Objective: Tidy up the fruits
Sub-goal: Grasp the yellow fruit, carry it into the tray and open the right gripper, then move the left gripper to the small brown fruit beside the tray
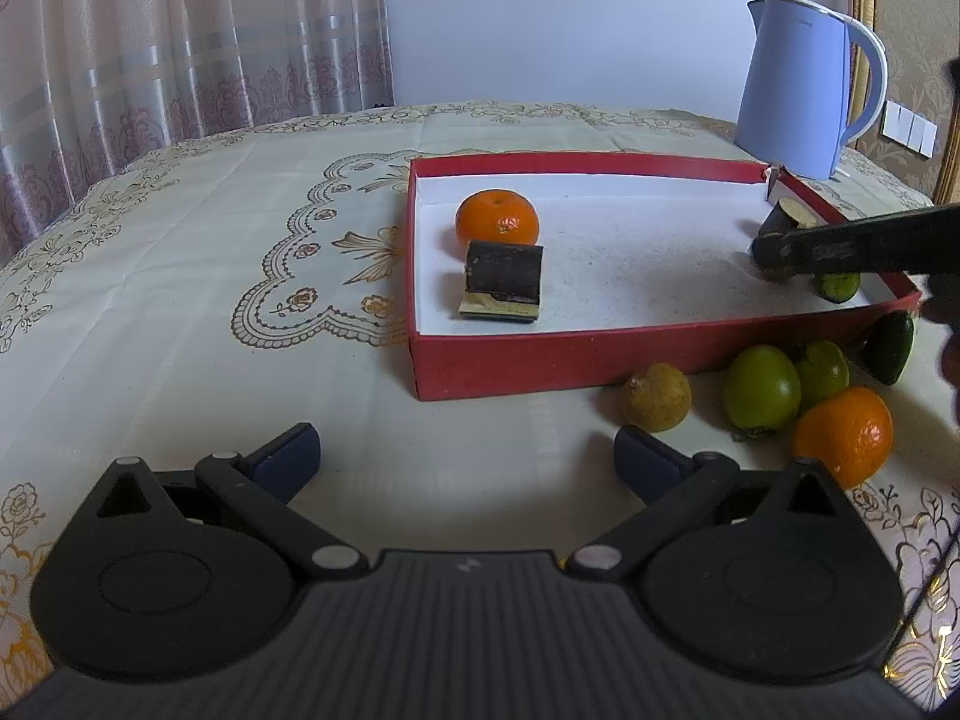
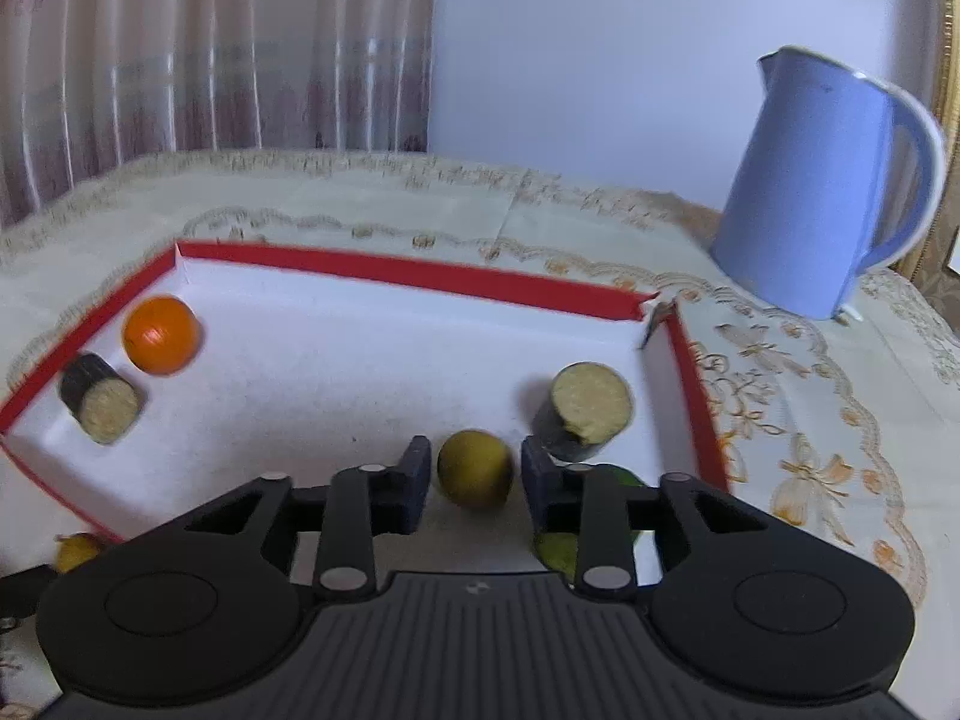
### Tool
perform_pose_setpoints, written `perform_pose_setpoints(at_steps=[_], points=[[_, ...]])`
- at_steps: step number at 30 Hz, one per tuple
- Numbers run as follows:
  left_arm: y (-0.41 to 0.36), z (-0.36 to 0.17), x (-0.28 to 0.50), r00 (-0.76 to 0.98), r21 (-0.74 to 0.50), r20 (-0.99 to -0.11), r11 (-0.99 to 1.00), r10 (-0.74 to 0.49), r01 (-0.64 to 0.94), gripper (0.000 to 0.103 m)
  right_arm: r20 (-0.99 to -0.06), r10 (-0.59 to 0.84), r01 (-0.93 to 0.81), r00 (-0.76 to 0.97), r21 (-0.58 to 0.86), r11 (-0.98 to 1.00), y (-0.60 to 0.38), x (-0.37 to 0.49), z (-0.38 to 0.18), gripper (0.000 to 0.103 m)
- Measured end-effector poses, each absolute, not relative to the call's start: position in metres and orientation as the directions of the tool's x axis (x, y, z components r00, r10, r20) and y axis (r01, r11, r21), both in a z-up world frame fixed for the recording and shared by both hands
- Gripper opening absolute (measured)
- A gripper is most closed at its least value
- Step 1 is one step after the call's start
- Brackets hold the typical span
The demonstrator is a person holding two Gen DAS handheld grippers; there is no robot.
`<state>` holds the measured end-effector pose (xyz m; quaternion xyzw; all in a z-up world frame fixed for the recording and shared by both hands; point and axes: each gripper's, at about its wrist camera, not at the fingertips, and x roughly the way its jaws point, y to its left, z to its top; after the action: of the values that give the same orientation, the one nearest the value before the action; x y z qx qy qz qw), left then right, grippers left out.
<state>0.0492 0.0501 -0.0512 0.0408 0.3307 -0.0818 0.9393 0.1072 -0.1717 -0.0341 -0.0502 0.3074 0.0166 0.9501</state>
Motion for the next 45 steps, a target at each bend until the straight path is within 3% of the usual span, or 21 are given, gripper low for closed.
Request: perform_pose_setpoints(at_steps=[1, 3, 5, 9, 15, 25, 29, 35, 45], points=[[0.05, -0.051, 0.049, 0.768, 0.022, -0.628, 0.983, -0.127, 0.18, 0.103, -0.562, 0.001, -0.057, 0.827, -0.082, 0.995, -0.174, 0.099, -0.03, 0.047], [0.05, -0.051, 0.049, 0.768, 0.024, -0.628, 0.983, -0.126, 0.18, 0.103, -0.502, -0.037, -0.015, 0.864, -0.098, 0.995, -0.18, 0.077, -0.022, 0.075], [0.05, -0.051, 0.049, 0.768, 0.022, -0.628, 0.983, -0.126, 0.18, 0.103, -0.432, -0.101, 0.057, 0.896, -0.114, 0.992, -0.19, 0.051, -0.018, 0.081], [0.05, -0.051, 0.049, 0.768, 0.024, -0.628, 0.983, -0.126, 0.181, 0.103, -0.384, -0.196, 0.176, 0.902, -0.088, 0.98, -0.22, 0.012, -0.019, 0.081], [0.057, -0.049, 0.041, 0.793, -0.01, -0.586, 0.981, -0.164, 0.195, 0.103, -0.481, -0.242, 0.286, 0.843, 0.02, 0.958, -0.264, -0.001, -0.043, 0.081], [0.04, -0.043, 0.029, 0.823, 0.061, -0.538, 0.965, -0.184, 0.256, 0.103, -0.515, -0.158, 0.254, 0.843, 0.122, 0.959, -0.278, 0.004, -0.054, 0.081], [0.034, -0.039, 0.032, 0.797, 0.007, -0.565, 0.965, -0.212, 0.262, 0.103, -0.532, -0.134, 0.254, 0.836, 0.16, 0.954, -0.285, 0.006, -0.056, 0.085], [0.018, -0.039, 0.044, 0.791, 0.036, -0.59, 0.974, -0.16, 0.224, 0.103, -0.541, -0.118, 0.268, 0.833, 0.208, 0.941, -0.293, 0.004, -0.059, 0.086], [0.018, -0.043, 0.053, 0.761, -0.013, -0.624, 0.976, -0.178, 0.218, 0.086, -0.548, -0.116, 0.263, 0.828, 0.199, 0.944, -0.291, 0.006, -0.059, 0.089]])
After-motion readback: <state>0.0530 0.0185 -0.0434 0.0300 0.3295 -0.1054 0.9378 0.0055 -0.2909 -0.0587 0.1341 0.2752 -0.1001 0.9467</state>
